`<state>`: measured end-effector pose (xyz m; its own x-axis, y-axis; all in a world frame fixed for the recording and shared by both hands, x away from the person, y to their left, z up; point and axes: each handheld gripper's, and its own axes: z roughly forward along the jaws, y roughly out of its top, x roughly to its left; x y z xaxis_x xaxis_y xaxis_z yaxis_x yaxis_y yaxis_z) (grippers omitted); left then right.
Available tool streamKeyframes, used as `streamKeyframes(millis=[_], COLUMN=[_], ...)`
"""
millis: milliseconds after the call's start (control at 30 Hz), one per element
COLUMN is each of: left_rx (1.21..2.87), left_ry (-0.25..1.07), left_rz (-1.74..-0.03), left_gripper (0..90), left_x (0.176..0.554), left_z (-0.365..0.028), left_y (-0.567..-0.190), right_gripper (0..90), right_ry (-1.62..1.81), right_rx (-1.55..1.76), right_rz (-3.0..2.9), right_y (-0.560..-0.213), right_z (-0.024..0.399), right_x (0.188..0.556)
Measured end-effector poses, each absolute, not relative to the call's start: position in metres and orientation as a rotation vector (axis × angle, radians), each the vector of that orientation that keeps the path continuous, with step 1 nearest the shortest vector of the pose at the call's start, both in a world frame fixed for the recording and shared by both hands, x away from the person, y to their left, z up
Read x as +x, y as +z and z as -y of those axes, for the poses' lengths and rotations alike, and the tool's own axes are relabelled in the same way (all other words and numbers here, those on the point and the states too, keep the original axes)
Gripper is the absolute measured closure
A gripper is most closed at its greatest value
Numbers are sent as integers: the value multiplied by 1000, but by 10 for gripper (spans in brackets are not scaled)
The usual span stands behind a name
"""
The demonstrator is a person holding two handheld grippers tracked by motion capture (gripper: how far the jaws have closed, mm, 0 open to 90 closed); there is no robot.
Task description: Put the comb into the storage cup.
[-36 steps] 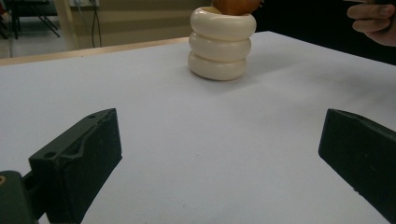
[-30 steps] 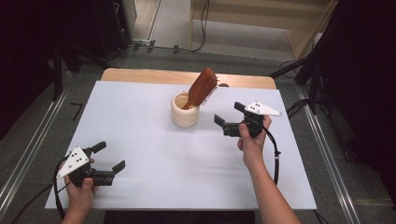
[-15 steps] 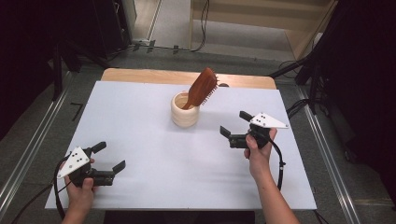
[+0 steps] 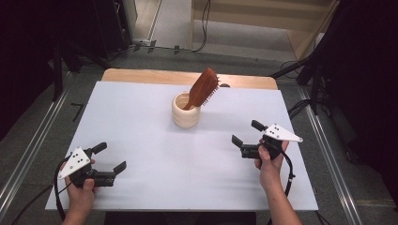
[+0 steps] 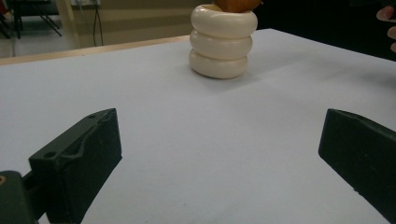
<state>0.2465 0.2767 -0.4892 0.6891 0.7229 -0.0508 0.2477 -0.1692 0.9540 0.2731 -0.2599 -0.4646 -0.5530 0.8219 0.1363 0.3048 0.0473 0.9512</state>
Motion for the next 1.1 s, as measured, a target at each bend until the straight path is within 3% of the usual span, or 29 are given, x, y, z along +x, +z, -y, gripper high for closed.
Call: streamKeyframes(millis=[1100], left_rx=[1736], left_ry=[511], left_rz=[-785], left_gripper=[0], left_x=[246], left_z=[-276], left_y=[-489], right_gripper=[0], right_ry=[1466], right_rx=[1181], right_rz=[-1835], right_y=[-483], right_z=[306], right_x=[228])
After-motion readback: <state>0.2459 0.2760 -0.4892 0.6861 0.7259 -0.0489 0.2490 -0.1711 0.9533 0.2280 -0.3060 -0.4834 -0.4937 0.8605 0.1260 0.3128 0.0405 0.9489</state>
